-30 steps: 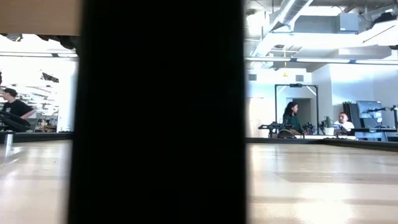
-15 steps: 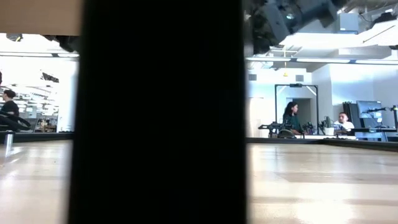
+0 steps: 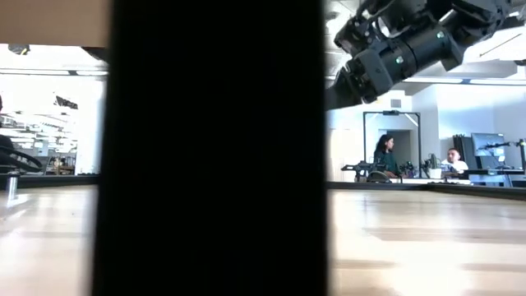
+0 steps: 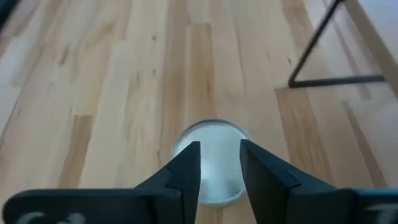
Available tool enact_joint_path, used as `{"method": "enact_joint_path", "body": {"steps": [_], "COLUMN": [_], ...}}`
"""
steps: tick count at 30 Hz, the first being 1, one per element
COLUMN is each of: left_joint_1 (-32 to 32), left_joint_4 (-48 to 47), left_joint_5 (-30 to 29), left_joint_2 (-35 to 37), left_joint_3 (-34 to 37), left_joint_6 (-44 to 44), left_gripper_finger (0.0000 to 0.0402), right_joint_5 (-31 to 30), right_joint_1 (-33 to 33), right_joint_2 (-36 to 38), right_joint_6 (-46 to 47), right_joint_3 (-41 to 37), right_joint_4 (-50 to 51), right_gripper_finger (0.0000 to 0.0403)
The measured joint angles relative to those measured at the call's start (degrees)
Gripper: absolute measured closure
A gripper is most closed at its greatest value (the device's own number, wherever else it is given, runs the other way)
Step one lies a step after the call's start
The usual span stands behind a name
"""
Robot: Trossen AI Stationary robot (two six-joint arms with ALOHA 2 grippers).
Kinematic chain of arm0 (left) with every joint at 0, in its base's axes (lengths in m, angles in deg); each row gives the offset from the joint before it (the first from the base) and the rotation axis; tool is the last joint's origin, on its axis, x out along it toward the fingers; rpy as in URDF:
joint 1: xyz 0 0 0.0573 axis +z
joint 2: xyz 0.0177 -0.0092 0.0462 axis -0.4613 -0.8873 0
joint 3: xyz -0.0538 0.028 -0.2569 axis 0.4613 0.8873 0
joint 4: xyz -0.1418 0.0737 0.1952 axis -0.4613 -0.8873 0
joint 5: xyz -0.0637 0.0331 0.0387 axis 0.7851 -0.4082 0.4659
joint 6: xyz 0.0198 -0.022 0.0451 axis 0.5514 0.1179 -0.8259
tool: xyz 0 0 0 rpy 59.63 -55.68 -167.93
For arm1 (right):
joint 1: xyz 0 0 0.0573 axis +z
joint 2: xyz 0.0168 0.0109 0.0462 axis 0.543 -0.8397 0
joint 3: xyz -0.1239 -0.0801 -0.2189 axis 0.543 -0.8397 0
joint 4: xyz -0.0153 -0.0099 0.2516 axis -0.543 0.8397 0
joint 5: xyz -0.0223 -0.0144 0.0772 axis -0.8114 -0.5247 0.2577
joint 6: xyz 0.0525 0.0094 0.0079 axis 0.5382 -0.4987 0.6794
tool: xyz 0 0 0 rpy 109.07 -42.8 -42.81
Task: Pick and place cans onto a shelf
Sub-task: Put the canned carrots on the shelf
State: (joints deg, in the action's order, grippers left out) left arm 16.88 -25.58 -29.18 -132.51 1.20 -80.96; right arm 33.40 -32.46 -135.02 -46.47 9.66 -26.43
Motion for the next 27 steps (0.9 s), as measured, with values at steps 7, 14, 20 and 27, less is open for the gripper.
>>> {"method": "enact_joint_path", "body": {"steps": [7, 14, 20, 27], "left_joint_1": [-2.82, -4.06, -5.04, -6.3], "left_joint_4": [-0.32, -0.18, -1.43, -0.92], "left_joint_5": [-2.08, -1.13, -2.67, -10.59], "left_joint_2": [-6.29, -11.53, -15.17, -18.89], "left_joint_3": [-3.27, -3.27, -3.27, -3.6], "left_joint_6": [-6.23, -7.35, -6.13, -5.78], "left_gripper_finger": [0.0281, 0.026, 0.0251, 0.0275], "right_joint_5": [0.02, -0.04, -0.13, -0.13], "right_joint_1": [0.32, -0.67, -0.97, -0.97], "right_joint_2": [-0.98, -1.93, -1.92, -1.92], "right_joint_6": [0.39, -0.05, -0.13, 0.21], "right_joint_3": [-0.84, -0.71, -0.72, -0.71], "right_joint_4": [-0.19, -0.07, 0.15, 0.48], "right_gripper_finger": [0.0391, 0.0389, 0.0389, 0.039]}}
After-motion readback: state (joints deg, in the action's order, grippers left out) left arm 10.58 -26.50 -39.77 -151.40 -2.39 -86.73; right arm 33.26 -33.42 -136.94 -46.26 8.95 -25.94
